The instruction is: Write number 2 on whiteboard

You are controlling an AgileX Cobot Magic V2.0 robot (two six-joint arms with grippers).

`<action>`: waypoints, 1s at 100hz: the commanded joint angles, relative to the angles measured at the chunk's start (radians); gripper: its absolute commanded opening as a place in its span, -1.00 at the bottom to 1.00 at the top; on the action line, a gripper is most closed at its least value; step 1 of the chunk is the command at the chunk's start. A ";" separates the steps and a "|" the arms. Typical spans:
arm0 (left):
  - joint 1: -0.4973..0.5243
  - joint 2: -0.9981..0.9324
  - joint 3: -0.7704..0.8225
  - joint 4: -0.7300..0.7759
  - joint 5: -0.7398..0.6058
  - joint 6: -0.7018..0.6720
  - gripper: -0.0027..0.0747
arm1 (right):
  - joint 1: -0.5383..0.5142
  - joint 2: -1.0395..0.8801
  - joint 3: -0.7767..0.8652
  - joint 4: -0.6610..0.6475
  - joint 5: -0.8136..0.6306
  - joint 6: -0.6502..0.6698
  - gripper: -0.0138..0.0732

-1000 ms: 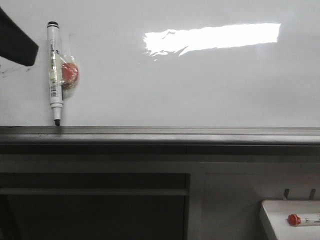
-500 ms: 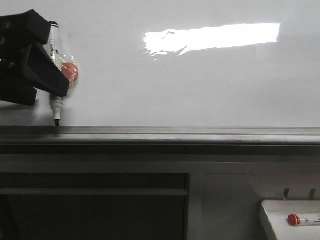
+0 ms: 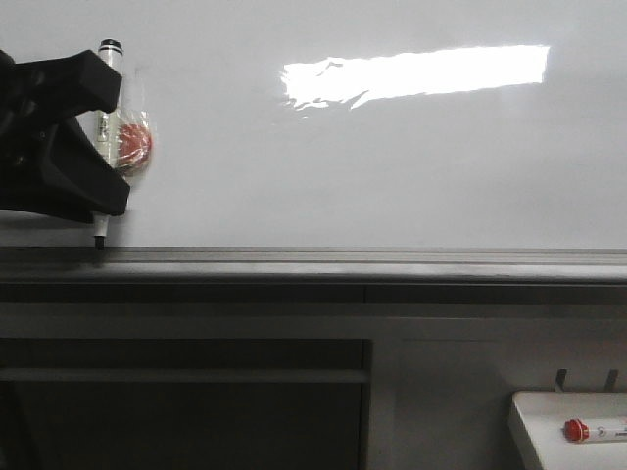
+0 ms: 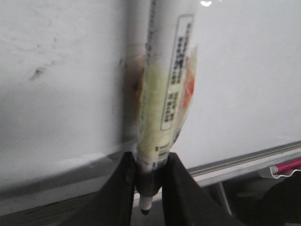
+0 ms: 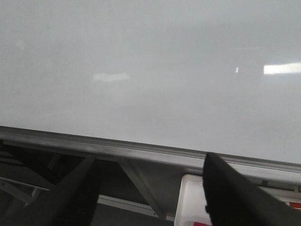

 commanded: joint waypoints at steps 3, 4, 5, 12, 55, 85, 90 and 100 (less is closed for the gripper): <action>-0.011 -0.028 -0.042 -0.011 -0.029 -0.005 -0.98 | 0.006 0.012 -0.039 0.024 -0.060 -0.009 0.29; -0.012 -0.034 -0.044 -0.011 -0.025 -0.005 -0.98 | 0.007 0.012 -0.039 0.024 -0.060 -0.009 0.29; -0.014 -0.037 -0.046 -0.011 -0.021 -0.005 -0.98 | 0.012 0.012 -0.041 0.024 -0.057 -0.009 0.28; -0.038 -0.078 -0.072 -0.009 0.012 0.045 -0.98 | 0.043 0.012 -0.050 0.024 -0.017 -0.064 0.26; -0.212 -0.208 -0.328 0.407 0.598 0.430 -0.98 | 0.389 0.109 -0.301 0.213 0.025 -0.687 0.21; -0.270 -0.208 -0.341 0.507 0.662 0.564 -0.98 | 0.630 0.414 -0.490 0.210 0.009 -0.689 0.21; -0.277 -0.208 -0.341 0.506 0.662 0.564 -0.98 | 0.651 0.451 -0.504 0.210 -0.032 -0.689 0.21; -0.292 -0.208 -0.341 0.506 0.660 0.564 -0.98 | 0.669 0.511 -0.535 0.210 -0.077 -0.689 0.21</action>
